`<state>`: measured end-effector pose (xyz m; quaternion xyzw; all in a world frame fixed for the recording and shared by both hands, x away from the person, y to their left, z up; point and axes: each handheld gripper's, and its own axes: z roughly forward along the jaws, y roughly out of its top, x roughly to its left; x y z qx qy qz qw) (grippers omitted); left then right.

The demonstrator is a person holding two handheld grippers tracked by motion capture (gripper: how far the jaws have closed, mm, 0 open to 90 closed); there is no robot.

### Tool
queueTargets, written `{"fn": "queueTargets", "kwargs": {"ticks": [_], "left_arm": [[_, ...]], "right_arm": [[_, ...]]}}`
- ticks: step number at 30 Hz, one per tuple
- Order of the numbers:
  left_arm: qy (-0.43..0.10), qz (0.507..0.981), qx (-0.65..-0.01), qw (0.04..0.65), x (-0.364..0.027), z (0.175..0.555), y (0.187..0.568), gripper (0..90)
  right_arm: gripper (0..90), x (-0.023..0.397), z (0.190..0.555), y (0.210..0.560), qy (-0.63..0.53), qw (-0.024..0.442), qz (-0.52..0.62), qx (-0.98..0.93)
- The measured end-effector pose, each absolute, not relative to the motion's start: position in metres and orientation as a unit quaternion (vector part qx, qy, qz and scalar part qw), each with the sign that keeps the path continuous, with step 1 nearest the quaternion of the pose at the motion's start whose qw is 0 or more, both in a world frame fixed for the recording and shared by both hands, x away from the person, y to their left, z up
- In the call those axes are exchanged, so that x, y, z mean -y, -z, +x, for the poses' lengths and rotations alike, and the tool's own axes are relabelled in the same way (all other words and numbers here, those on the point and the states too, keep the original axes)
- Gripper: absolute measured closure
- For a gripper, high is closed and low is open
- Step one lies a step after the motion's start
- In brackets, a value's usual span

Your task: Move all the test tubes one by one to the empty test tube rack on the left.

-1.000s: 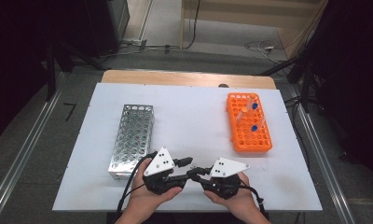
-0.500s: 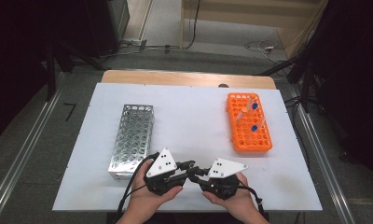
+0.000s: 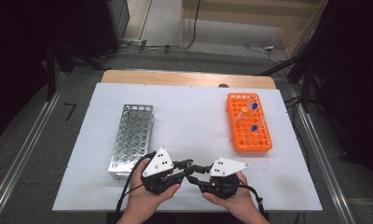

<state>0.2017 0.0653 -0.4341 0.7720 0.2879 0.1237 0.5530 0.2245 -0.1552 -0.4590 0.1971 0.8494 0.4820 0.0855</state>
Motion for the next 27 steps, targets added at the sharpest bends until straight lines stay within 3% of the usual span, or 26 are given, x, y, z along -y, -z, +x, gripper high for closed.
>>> {"fn": "queueTargets", "kwargs": {"ticks": [8, 16, 27], "left_arm": [[-0.126, 0.767, -0.293, 0.557, -0.071, 0.202, 0.432, 76.6], [-0.135, 0.762, -0.302, 0.557, -0.081, 0.204, 0.428, 76.6], [-0.153, 0.75, -0.32, 0.558, -0.103, 0.213, 0.417, 76.7]], "right_arm": [[24.1, 0.163, 0.226, 0.458, -0.491, 0.072, 0.199, -0.845], [1.6, 0.19, 0.228, 0.457, -0.493, 0.085, 0.224, -0.836], [0.0, 0.238, 0.231, 0.459, -0.492, 0.1, 0.26, -0.825]]}}
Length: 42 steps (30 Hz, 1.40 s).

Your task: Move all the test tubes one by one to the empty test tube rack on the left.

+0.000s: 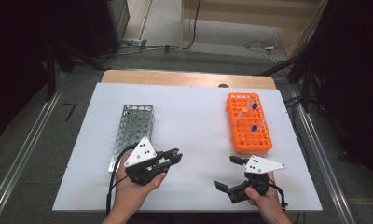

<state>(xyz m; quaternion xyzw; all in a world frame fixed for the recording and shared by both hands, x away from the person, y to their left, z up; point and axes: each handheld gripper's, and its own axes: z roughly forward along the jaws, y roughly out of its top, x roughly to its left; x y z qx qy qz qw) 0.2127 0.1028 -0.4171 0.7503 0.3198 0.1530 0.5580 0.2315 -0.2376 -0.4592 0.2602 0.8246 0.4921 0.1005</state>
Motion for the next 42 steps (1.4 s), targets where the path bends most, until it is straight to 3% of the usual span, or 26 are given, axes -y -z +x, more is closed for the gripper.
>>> {"fn": "queueTargets", "kwargs": {"ticks": [20, 42], "left_arm": [[-0.193, 0.722, -0.355, 0.562, -0.14, 0.246, 0.384, 76.6], [-0.225, 0.706, -0.397, 0.541, -0.173, 0.302, 0.374, 76.6]], "right_arm": [[0.0, 0.307, 0.233, 0.459, -0.493, 0.132, 0.324, -0.796], [0.0, 0.332, 0.244, 0.463, -0.495, 0.143, 0.349, -0.782]]}}
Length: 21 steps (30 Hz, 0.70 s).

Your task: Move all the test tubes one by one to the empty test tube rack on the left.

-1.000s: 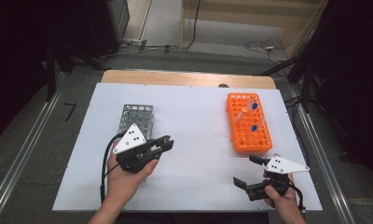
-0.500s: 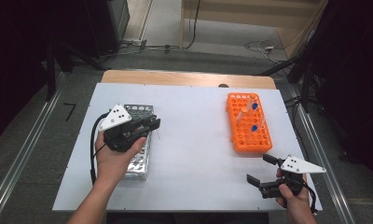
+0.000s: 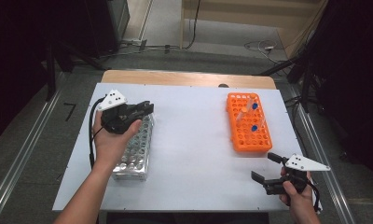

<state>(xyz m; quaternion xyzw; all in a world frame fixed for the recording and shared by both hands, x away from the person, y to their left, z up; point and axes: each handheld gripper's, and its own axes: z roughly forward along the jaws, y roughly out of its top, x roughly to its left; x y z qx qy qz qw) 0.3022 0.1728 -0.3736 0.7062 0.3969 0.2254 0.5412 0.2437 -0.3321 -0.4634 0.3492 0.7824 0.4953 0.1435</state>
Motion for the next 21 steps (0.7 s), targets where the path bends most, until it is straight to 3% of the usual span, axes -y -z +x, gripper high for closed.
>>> {"fn": "queueTargets", "kwargs": {"ticks": [21], "left_arm": [[-0.252, 0.68, -0.452, 0.52, -0.19, 0.357, 0.383, 76.6]], "right_arm": [[0.0, 0.334, 0.246, 0.465, -0.492, 0.144, 0.356, -0.781]]}}
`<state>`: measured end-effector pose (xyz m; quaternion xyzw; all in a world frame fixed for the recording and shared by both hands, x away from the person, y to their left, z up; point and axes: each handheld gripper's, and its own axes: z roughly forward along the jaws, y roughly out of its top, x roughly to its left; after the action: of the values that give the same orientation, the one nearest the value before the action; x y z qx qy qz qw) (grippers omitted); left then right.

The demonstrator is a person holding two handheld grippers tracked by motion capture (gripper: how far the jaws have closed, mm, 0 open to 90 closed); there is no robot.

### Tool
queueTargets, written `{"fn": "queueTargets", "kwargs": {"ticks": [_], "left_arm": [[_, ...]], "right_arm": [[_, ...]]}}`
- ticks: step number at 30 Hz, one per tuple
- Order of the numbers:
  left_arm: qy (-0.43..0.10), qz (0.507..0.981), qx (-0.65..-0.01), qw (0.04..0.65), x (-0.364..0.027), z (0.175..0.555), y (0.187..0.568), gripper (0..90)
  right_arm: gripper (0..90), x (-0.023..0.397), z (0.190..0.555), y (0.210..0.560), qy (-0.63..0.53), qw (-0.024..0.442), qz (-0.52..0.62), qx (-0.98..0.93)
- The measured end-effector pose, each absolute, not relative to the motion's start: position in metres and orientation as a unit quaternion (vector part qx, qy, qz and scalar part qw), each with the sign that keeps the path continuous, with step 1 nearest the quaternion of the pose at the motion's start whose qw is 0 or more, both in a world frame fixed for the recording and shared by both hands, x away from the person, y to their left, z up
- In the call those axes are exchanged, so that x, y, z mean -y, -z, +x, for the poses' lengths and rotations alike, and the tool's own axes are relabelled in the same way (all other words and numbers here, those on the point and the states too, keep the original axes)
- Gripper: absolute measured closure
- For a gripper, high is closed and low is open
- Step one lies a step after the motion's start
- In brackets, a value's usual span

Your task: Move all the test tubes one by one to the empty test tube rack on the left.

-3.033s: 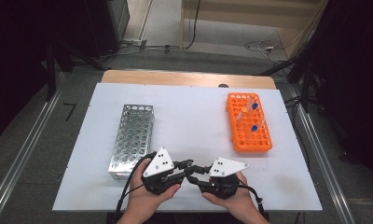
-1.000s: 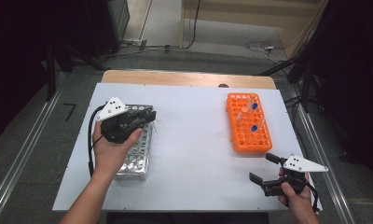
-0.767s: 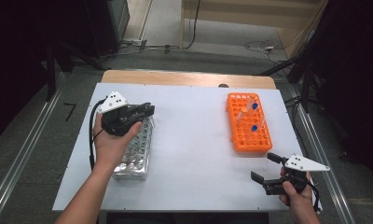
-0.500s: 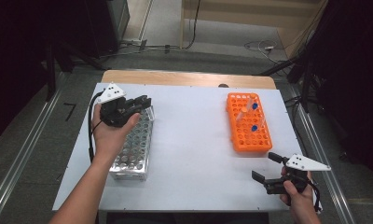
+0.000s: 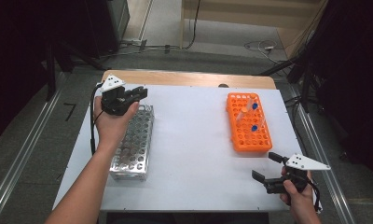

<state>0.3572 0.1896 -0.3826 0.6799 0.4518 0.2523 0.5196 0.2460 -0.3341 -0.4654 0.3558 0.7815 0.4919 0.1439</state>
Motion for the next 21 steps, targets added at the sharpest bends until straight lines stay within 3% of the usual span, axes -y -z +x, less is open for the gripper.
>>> {"fn": "queueTargets", "kwargs": {"ticks": [21], "left_arm": [[-0.268, 0.697, -0.472, 0.469, -0.179, 0.382, 0.408, 76.6]], "right_arm": [[0.0, 0.336, 0.247, 0.466, -0.495, 0.143, 0.36, -0.778]]}}
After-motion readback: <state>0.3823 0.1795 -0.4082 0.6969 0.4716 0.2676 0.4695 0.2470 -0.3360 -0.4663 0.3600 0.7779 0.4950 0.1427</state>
